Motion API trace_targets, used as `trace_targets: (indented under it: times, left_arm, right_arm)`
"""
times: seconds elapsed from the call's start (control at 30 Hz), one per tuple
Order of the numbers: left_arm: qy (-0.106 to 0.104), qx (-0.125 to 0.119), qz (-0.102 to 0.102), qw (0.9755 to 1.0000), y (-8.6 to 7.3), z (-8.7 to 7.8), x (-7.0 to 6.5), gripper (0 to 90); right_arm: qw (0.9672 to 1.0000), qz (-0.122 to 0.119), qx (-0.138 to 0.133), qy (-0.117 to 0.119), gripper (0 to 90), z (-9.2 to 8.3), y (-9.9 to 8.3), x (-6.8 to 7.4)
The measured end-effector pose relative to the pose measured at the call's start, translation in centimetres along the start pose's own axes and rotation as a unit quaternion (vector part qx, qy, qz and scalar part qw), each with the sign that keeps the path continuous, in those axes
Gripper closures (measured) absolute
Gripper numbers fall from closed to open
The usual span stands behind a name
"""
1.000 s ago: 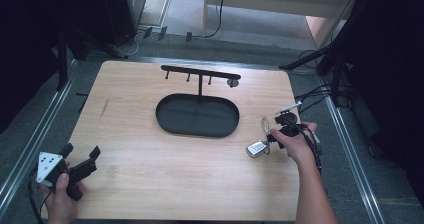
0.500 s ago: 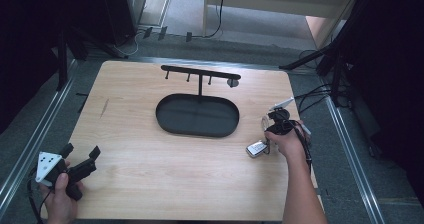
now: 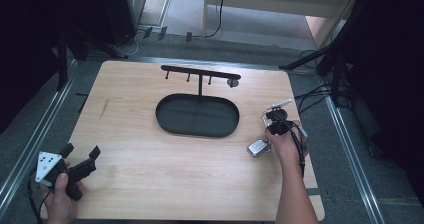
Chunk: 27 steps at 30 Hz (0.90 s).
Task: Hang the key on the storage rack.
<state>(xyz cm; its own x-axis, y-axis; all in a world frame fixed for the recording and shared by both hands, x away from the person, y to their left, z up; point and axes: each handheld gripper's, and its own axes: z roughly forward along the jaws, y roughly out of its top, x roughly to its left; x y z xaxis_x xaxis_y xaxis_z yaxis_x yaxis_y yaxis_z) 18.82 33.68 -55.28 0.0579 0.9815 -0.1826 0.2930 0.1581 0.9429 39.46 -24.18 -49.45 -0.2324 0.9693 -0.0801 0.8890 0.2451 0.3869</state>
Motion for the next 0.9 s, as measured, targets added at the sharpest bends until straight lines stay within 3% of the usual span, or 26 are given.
trace_targets:
  times: [0.07,0.17,0.27,0.4,0.43,0.53,0.6,0.63,0.67,0.7,0.77,0.8,0.9]
  left_arm:
    - [0.0,-0.001,-0.001,1.0,0.0,0.0,0.0,8.9]
    - [-0.001,0.001,0.001,1.0,0.0,0.0,0.0,8.9]
    - [-0.001,0.002,0.003,1.0,0.0,0.0,0.0,8.9]
    - [-0.002,0.003,0.002,1.0,0.0,0.0,0.0,8.9]
    - [-0.002,0.003,0.002,1.0,0.0,0.0,0.0,8.9]
    - [-0.002,0.003,0.001,1.0,0.0,0.0,0.0,8.9]
    - [-0.003,0.001,0.0,1.0,0.0,0.0,0.1,8.9]
    - [-0.003,0.001,0.0,1.0,0.0,0.0,0.1,8.9]
    - [-0.003,0.001,-0.001,1.0,0.0,0.0,0.1,8.9]
    - [-0.003,0.002,0.0,1.0,0.0,0.0,0.1,8.9]
    - [-0.003,0.002,0.0,1.0,0.0,0.0,0.1,8.9]
    - [-0.003,0.002,0.0,1.0,0.0,0.0,0.0,8.9]
    - [-0.008,-0.002,-0.002,1.0,0.0,0.1,0.0,9.1]
  right_arm:
    - [0.9992,0.017,-0.035,-0.005,83.2,-0.6,-0.1,-0.2]
    - [0.9947,0.027,-0.097,-0.02,83.3,-1.4,-0.3,-0.4]
    - [0.9853,0.015,-0.164,-0.045,83.3,-2.0,-0.7,-0.2]
    - [0.9688,0.016,-0.237,-0.072,83.3,-3.0,-0.6,0.4]
    - [0.9688,0.016,-0.237,-0.072,83.3,-3.0,-0.6,0.4]
    - [0.9544,0.031,-0.286,-0.081,83.3,-3.9,-0.3,0.9]
    - [0.9465,0.035,-0.31,-0.084,83.3,-4.3,-0.2,1.2]
    - [0.9465,0.035,-0.31,-0.084,83.3,-4.3,-0.2,1.2]
    - [0.9434,0.035,-0.319,-0.085,83.3,-4.5,-0.2,1.4]
    - [0.9369,0.034,-0.337,-0.087,83.3,-4.8,-0.1,1.8]
    - [0.9349,0.033,-0.343,-0.086,83.3,-4.9,-0.1,1.9]
    - [0.9309,0.031,-0.355,-0.08,83.3,-5.2,-0.1,2.2]
    - [0.9251,0.03,-0.37,-0.081,83.3,-5.9,-0.1,2.8]
